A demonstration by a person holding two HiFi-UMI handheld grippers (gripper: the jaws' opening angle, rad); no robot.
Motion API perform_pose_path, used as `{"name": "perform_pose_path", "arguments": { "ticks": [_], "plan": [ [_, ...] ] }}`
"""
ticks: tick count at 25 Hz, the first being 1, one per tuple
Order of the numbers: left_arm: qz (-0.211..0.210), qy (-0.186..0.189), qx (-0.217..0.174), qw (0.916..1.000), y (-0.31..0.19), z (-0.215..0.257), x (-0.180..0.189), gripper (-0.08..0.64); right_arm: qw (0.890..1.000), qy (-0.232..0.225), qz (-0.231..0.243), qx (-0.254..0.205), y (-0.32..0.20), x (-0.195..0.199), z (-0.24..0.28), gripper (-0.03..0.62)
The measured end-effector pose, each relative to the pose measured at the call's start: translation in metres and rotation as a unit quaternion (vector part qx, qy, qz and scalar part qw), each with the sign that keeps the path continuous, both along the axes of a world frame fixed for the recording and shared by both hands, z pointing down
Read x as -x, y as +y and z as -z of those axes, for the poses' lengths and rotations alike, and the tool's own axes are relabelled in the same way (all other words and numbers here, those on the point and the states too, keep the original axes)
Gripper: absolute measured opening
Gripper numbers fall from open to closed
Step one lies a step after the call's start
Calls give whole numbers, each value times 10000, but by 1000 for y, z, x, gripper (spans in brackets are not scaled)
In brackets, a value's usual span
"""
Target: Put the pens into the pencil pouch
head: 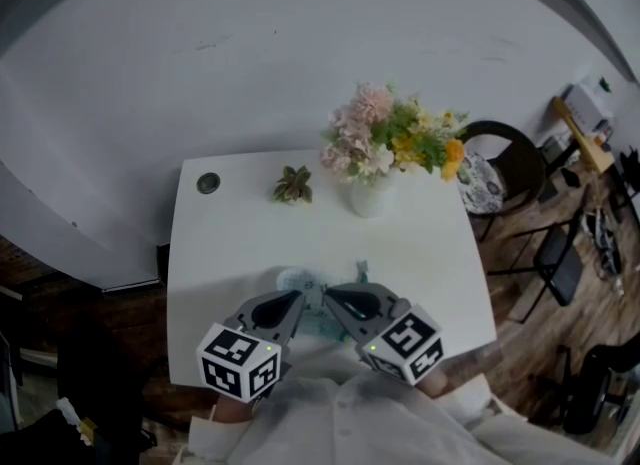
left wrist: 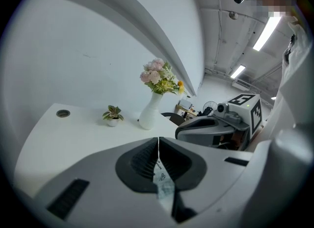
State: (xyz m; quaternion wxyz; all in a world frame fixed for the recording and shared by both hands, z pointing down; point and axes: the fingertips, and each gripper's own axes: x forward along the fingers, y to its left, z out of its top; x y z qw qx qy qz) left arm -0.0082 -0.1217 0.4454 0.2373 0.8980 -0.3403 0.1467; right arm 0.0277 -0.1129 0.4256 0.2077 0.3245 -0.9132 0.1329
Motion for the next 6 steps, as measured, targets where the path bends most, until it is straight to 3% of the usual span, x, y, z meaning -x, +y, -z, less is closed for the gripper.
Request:
{"name": "perform_pose_path", "arguments": {
  "ticks": [6],
  "plan": [
    [-10, -3, 88, 10000, 2, -4, -1, 11, 10000, -41, -31, 25, -2, -1, -4, 6]
  ]
}}
